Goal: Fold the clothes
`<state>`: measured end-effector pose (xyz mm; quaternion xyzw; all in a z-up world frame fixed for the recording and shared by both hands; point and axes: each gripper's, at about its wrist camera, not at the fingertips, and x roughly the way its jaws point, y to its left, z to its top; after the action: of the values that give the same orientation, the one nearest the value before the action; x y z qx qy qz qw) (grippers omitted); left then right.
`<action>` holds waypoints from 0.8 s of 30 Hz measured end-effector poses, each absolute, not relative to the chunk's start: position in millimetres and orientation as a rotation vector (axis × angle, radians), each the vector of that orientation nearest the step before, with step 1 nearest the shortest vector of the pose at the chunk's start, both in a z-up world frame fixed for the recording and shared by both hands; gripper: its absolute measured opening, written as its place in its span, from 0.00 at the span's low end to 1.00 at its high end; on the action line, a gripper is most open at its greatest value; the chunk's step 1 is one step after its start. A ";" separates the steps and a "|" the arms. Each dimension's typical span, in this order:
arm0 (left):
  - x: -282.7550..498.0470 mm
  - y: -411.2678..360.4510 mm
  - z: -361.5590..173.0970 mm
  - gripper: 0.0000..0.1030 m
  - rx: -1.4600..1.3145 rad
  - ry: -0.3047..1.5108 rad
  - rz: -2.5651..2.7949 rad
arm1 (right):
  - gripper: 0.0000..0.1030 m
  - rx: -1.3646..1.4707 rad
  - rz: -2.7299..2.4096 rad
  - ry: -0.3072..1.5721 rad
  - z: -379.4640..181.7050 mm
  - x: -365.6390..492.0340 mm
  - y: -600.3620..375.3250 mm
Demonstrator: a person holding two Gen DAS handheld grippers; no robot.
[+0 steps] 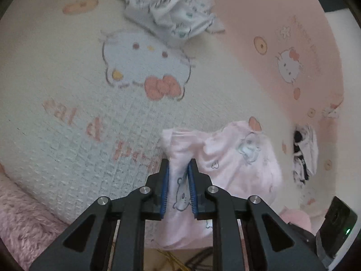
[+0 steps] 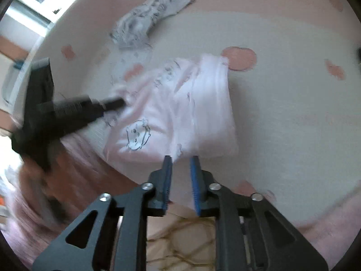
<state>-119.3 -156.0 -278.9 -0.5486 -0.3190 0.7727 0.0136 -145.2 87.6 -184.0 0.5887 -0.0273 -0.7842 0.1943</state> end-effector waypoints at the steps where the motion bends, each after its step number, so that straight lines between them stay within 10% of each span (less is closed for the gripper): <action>1: -116.7 -160.1 -278.5 0.23 -1.696 -1.003 2.416 | 0.40 1.623 -2.285 -0.031 -175.6 -141.8 95.6; 6: -104.2 -160.4 -263.9 0.31 -1.570 -0.985 2.556 | 0.65 1.421 -2.484 -0.087 -141.2 -148.5 118.0; 13: -129.0 -131.1 -273.7 0.26 -1.672 -0.629 2.618 | 0.56 1.422 -2.256 0.512 -195.5 -163.9 30.2; 21: -104.1 -187.1 -268.9 0.22 -1.560 -1.010 2.498 | 0.56 1.384 -2.265 0.271 -176.6 -164.7 52.6; 24: -100.4 -153.5 -262.1 0.22 -1.541 -0.840 2.399 | 0.57 1.337 -2.248 0.304 -178.0 -163.2 31.0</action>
<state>-100.4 -153.5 -262.1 -0.5166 -0.2816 0.8042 0.0842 -163.2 31.0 -178.0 0.4914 0.1119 -0.8263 0.2514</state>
